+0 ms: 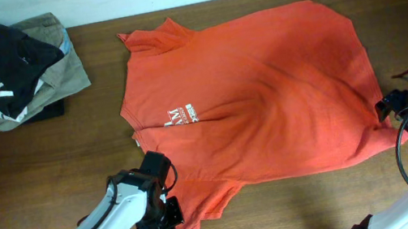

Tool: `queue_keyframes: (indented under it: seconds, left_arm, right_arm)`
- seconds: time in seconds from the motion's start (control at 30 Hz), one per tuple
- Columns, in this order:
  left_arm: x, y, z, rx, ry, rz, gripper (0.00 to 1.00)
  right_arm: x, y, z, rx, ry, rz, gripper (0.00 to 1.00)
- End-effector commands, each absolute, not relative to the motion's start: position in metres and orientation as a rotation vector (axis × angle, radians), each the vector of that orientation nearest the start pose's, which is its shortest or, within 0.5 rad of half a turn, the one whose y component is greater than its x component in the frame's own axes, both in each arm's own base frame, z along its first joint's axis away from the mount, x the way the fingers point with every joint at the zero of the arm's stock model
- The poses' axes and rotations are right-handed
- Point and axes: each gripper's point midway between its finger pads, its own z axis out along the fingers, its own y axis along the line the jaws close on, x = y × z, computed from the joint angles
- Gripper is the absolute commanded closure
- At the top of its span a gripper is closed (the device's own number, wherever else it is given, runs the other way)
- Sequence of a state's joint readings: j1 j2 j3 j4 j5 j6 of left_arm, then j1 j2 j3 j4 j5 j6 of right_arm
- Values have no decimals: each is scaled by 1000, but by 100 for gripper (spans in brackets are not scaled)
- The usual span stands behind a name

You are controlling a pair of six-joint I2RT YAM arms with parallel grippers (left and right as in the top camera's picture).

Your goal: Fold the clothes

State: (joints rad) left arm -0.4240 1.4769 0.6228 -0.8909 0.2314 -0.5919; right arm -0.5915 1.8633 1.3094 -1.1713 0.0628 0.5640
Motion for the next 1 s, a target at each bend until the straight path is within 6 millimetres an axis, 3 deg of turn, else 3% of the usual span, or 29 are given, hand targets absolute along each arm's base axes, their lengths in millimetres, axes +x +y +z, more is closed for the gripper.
queue_keyframes:
  seconds: [0.0,0.13,0.33,0.47,0.6,0.63,0.73,0.77,0.8,0.97]
  left_arm:
    - [121,-97,-12,-326,3403,-181,99]
    - [119,-96,-11,-329,3409,-175,99]
    - [119,-96,-12,-327,3408,-175,99]
    - [119,-96,-12,-328,3408,-175,99]
    - [119,-96,-11,-327,3409,-174,99]
    - [119,-96,-11,-327,3409,-175,99]
    - [117,-96,-10,-332,3422,-171,99]
    - [116,-96,-7,-334,3430,-163,99]
    - [117,-96,-1,-338,3440,-153,99]
    - [125,-100,36,-313,3361,-223,99]
  right_arm:
    - [232,-175,25,1819,2733,-136,17]
    - [235,-179,16,1813,2700,-137,19]
    - [216,-198,14,1950,2611,-74,21]
    - [205,-187,-15,1942,2614,-75,21]
    - [201,-184,-22,1944,2617,-75,27]
    - [201,-184,-22,1942,2614,-75,30]
    - [202,-185,-21,1950,2605,-75,57]
    - [203,-186,-17,1969,2596,-75,71]
    - [204,-187,-9,2013,2582,-77,93]
    - [205,-189,41,2161,2511,-96,96]
